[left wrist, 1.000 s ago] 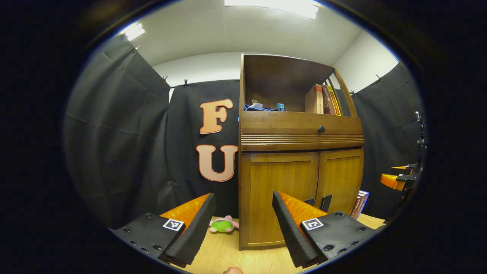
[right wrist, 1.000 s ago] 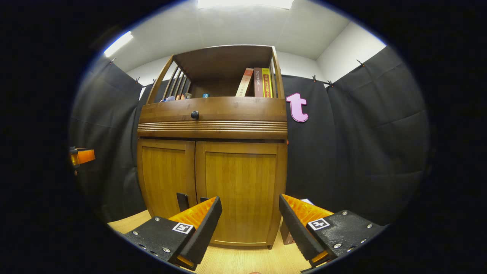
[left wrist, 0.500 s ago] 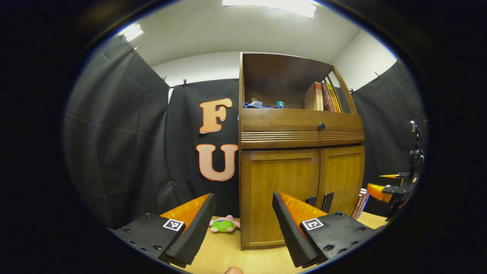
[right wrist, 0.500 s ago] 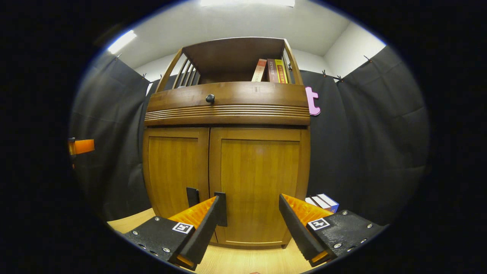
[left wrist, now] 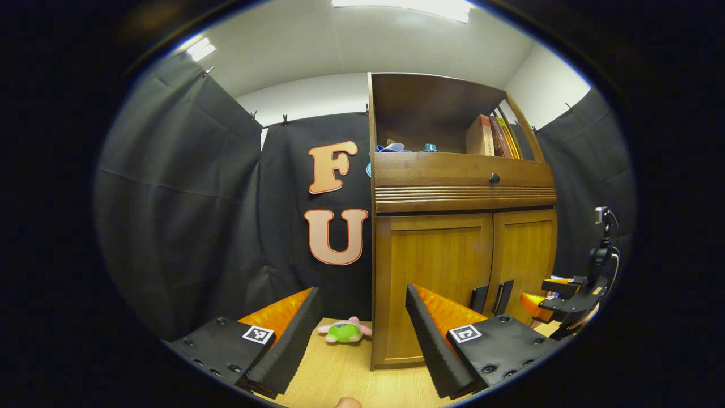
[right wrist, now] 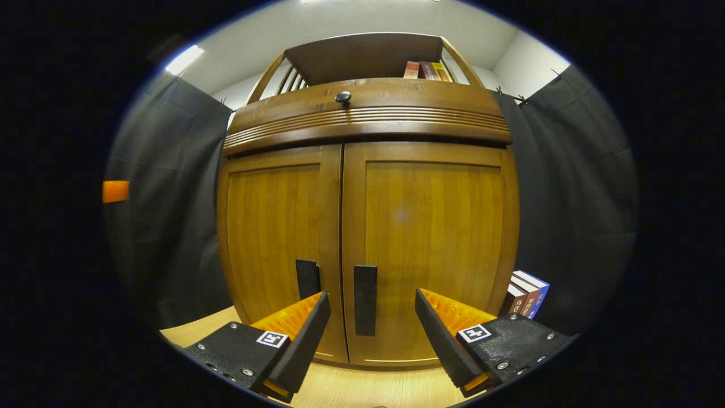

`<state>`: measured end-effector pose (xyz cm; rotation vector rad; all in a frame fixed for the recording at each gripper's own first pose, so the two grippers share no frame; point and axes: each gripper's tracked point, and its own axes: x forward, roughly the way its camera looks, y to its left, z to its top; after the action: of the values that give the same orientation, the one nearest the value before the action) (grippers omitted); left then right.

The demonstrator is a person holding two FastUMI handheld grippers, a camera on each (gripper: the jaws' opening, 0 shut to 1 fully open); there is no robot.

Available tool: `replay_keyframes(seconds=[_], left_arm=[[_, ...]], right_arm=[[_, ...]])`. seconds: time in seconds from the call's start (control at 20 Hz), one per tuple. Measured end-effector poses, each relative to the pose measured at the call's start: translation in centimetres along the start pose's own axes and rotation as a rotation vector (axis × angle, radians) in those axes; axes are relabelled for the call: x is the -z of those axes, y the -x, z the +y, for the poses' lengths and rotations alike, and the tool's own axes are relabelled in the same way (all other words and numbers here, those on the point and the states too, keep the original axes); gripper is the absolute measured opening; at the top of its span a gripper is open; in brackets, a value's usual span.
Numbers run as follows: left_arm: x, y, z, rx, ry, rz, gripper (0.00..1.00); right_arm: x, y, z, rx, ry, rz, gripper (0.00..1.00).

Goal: Open the right door of the double-door shoe cabinet with the right hand, and open the left door with the left hand.

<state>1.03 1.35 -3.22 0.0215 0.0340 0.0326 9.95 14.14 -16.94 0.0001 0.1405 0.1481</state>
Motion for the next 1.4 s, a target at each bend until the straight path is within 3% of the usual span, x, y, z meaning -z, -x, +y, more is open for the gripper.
replay_keyframes(seconds=[0.1,0.15,0.2,0.5,0.55,0.6,0.7,0.75,0.8,0.85,0.9,1.0,1.1,1.15,1.2,1.25,1.35,1.4], left_arm=[[0.1,0.4,0.4,-0.008,-0.004,-0.004,0.99],[0.0,0.5,0.5,-0.009,-0.005,-0.006,0.99],[0.1,0.7,0.5,-0.008,-0.005,-0.006,0.99],[0.3,0.9,1.3,-0.013,-0.011,-0.007,0.95],[0.3,0.9,1.3,-0.014,-0.007,-0.010,0.94],[0.5,0.9,1.4,-0.013,-0.006,-0.009,0.98],[0.8,0.9,1.5,-0.012,-0.011,-0.006,0.97],[0.9,0.8,1.5,-0.011,-0.012,-0.003,0.97],[1.1,0.8,1.6,-0.011,-0.011,0.001,0.96],[1.3,0.7,1.6,-0.010,-0.010,0.005,0.98],[1.6,0.8,1.7,-0.009,-0.008,0.010,0.98],[2.0,0.6,1.9,-0.010,-0.005,0.024,0.96],[2.3,0.8,2.0,-0.015,-0.001,0.031,0.96],[2.3,0.7,2.1,-0.017,0.000,0.032,0.96],[2.4,0.6,2.2,-0.020,0.000,0.032,0.96],[2.4,0.6,2.2,-0.022,-0.001,0.032,0.95],[2.5,0.7,2.2,-0.025,0.003,0.035,0.95],[2.5,0.8,2.2,-0.025,0.007,0.036,0.95]], right_arm=[[0.9,-1.5,0.4,0.010,0.018,0.006,0.94],[1.4,-2.4,0.5,0.017,0.025,0.016,0.80],[1.9,-3.2,0.4,0.025,0.028,0.021,0.93],[4.0,-7.4,0.1,0.046,0.016,0.036,0.78],[4.1,-7.8,0.0,0.047,0.009,0.035,0.82],[4.3,-7.9,-0.1,0.050,0.003,0.035,0.69],[4.7,-8.3,-0.1,0.052,-0.002,0.042,0.68],[4.8,-8.5,-0.1,0.054,-0.004,0.045,0.53],[4.9,-8.6,0.1,0.053,-0.010,0.049,0.60],[5.1,-8.8,0.1,0.053,-0.016,0.054,0.36],[5.2,-8.9,0.1,0.054,-0.020,0.062,0.43],[5.3,-8.9,0.0,0.058,-0.045,0.071,0.39],[5.4,-8.7,0.0,0.057,-0.072,0.085,0.46],[5.4,-8.5,-0.1,0.054,-0.067,0.086,0.35],[5.3,-8.2,0.0,0.049,-0.060,0.085,0.44],[5.4,-7.8,0.0,0.042,-0.055,0.085,0.33],[5.4,-6.5,-0.1,0.025,-0.054,0.090,0.32],[5.4,-6.1,-0.1,0.015,-0.056,0.091,0.24]])
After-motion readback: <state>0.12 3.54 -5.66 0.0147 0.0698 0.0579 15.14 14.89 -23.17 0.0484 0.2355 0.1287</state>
